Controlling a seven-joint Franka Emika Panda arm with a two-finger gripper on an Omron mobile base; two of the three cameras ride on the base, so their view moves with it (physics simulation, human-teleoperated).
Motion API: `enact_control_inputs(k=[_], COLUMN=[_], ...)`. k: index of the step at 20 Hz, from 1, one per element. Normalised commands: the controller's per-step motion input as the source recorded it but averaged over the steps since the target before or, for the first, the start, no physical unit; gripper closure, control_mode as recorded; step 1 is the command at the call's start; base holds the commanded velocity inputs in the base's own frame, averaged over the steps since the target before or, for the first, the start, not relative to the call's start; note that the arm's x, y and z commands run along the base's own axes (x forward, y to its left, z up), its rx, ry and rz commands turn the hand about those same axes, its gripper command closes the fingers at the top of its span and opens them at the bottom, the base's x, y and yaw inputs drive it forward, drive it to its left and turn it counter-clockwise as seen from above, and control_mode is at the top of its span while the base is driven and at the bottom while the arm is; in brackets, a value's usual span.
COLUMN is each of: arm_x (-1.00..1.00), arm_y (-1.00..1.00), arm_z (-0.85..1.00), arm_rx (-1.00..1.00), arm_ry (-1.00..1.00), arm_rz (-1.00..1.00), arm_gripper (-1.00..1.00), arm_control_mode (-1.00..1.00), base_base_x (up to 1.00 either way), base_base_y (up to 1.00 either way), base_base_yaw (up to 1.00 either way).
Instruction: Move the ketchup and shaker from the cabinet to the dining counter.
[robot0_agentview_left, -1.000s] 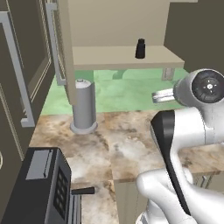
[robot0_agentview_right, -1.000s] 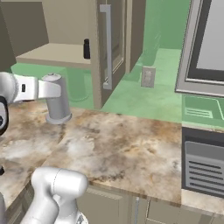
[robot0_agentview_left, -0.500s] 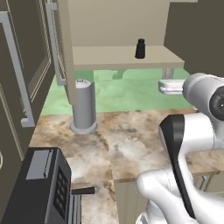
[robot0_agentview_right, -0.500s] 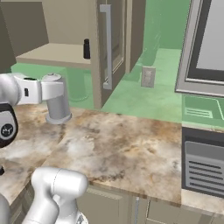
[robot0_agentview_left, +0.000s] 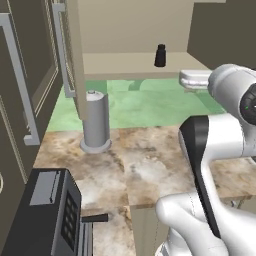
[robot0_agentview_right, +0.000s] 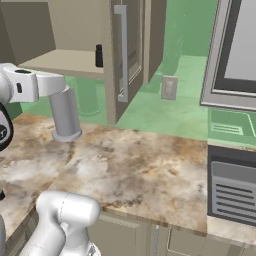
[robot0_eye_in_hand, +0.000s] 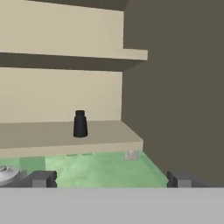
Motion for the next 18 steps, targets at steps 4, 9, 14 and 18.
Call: enact_control_inputs(k=[4, 9, 14, 18], arm_x=[-0.05, -0.06, 0.00, 0.00], arm_y=[0.00, 0.01, 0.28, 0.42], arm_z=[0.01, 0.01, 0.22, 0.22], arm_rx=[0.00, 0.00, 0.00, 0.00], arm_ry=[-0.02, 0.00, 0.00, 0.00], arm_rz=[0.00, 0.00, 0.00, 0.00], arm_gripper=[-1.00, -1.00, -1.00, -1.00], arm_control_mode=[-1.00, -1.00, -1.00, -1.00], base_base_x=[0.00, 0.00, 0.00, 0.00], base_base_y=[0.00, 0.00, 0.00, 0.00], base_base_yaw=[0.00, 0.00, 0.00, 0.00])
